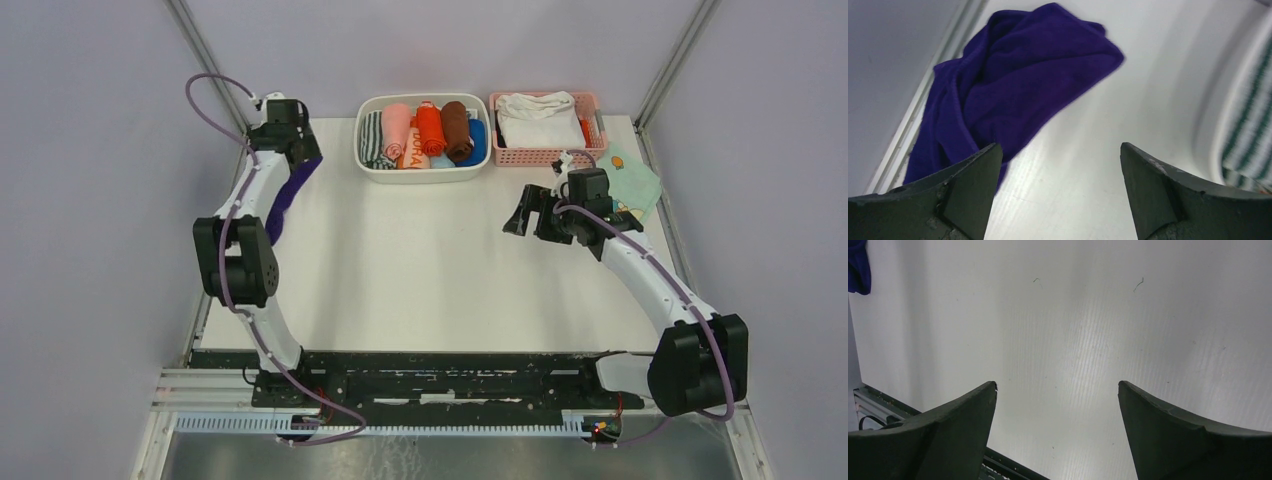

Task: Roll the towels
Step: Move the towel to the center of the board.

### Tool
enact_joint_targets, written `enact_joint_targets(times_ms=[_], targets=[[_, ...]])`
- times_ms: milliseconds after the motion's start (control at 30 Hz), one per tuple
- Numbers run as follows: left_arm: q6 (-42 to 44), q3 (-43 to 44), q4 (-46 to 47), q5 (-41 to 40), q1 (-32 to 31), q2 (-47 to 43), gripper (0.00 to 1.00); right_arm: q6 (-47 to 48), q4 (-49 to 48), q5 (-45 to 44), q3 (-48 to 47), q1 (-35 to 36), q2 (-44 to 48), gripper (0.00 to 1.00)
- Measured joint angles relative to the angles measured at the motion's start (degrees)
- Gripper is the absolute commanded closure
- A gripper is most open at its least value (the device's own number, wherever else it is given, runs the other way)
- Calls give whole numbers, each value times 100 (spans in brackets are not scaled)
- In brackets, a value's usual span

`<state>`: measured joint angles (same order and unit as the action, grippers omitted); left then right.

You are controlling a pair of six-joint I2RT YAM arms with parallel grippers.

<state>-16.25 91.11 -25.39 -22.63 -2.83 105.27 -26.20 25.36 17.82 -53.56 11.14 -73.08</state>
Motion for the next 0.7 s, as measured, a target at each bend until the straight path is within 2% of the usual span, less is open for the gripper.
enact_joint_targets(times_ms=[133,333,533,700], targets=[[98,234,2,37,568,577,11,90,4,-63,24,-2,39,0],[251,651,-168,361,1060,1589,22,166,4,-157,42,0,92,0],[330,686,-380,745,1128,2170,41,208,15,-188,59,0,114,0],[256,260,-114,1102,1106,1963,47,210,15,-205,85,0,190,0]])
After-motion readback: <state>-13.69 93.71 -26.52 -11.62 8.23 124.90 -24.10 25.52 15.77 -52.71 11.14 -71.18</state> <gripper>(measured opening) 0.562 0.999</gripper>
